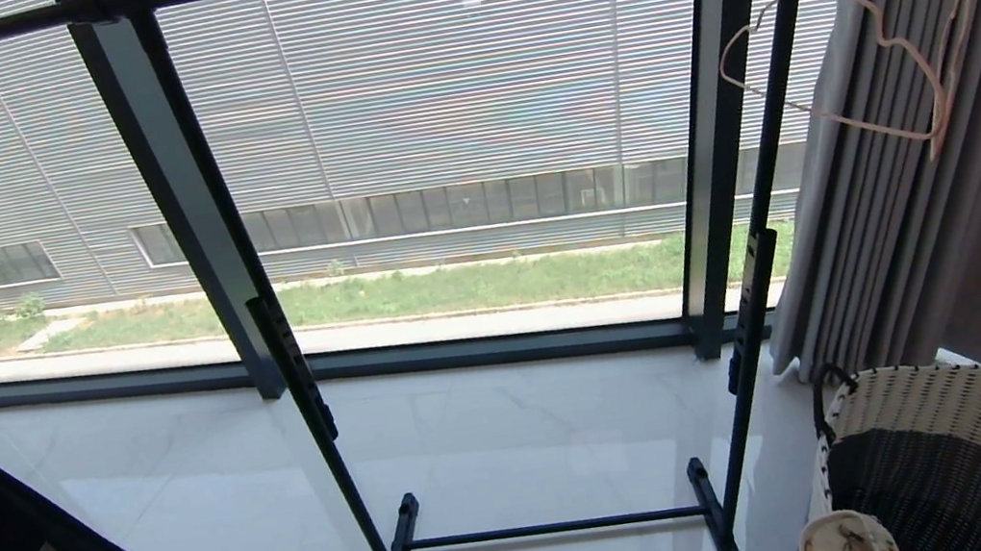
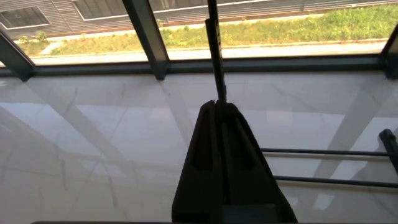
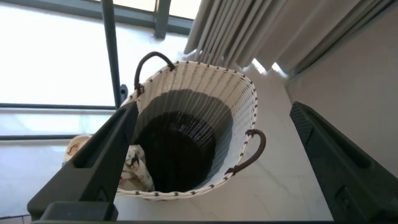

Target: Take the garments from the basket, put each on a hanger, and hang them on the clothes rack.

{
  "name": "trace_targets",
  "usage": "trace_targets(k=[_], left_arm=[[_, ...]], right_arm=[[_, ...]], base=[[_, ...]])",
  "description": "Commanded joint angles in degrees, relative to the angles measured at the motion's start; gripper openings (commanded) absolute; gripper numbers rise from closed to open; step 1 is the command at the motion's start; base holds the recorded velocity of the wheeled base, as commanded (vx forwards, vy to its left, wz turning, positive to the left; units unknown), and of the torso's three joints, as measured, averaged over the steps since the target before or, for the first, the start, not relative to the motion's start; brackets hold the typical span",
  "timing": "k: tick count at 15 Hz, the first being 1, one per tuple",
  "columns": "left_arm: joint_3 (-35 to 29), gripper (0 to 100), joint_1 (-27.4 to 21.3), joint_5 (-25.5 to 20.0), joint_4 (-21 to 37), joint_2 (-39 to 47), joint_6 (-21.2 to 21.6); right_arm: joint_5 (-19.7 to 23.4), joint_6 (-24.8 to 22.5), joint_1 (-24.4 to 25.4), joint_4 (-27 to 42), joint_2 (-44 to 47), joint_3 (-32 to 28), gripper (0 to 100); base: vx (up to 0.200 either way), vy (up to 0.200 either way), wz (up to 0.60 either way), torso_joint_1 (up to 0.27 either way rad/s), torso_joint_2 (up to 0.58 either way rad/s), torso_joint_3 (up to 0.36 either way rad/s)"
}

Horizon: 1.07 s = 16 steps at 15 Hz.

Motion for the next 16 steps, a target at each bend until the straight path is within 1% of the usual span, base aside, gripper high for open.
trace_targets(k=[1, 9, 16], left_arm=[[0.1, 0, 0.0, 0.0, 0.1, 0.1, 0.0], [0.4, 0, 0.0, 0.0, 0.0, 0.0, 0.2], [0.4, 0, 0.0, 0.0, 0.0, -0.1, 0.3]], right_arm=[[0.0, 0.0, 0.0, 0.0, 0.1, -0.1, 100], [0.0, -0.1, 0.0, 0.0, 0.2, -0.2, 100], [0.0, -0.1, 0.0, -0.1, 0.2, -0.2, 100]], base=[[0.000, 0.000, 0.00, 0.149, -0.51, -0.286], [0.000, 0.000, 0.00, 0.183, -0.48, -0.286], [0.000, 0.000, 0.00, 0.221, -0.50, -0.286]])
